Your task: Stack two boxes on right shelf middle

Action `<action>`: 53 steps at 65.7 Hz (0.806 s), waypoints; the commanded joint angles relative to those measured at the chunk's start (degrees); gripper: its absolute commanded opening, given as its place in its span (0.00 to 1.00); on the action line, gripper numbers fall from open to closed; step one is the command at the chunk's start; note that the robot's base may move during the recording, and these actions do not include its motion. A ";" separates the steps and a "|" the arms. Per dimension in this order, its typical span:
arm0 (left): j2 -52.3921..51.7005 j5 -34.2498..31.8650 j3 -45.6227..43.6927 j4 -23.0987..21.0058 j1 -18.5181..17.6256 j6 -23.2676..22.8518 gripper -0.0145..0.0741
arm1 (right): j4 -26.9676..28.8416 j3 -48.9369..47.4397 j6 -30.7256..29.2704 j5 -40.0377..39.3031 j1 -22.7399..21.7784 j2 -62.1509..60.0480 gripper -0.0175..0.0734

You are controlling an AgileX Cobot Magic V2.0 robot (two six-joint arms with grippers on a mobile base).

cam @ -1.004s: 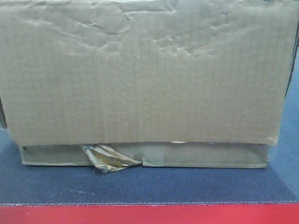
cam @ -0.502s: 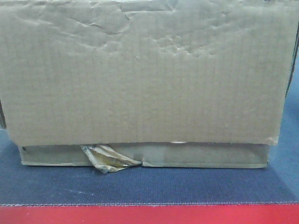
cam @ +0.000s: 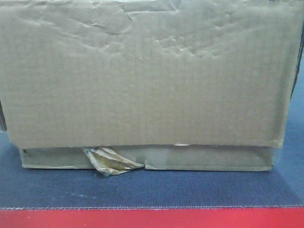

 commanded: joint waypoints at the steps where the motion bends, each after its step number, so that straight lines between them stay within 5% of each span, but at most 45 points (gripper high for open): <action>1: -0.86 -0.19 0.06 -0.28 -0.30 0.06 0.57 | -1.08 -0.20 0.10 0.63 0.17 2.03 0.47; 9: -0.86 -0.19 0.06 -0.28 -0.30 0.06 0.57 | -0.96 1.48 0.10 0.63 0.17 3.75 0.64; 53: -0.86 -0.19 0.06 0.09 -0.30 0.07 0.57 | 4.02 9.86 0.00 0.63 0.17 4.70 0.52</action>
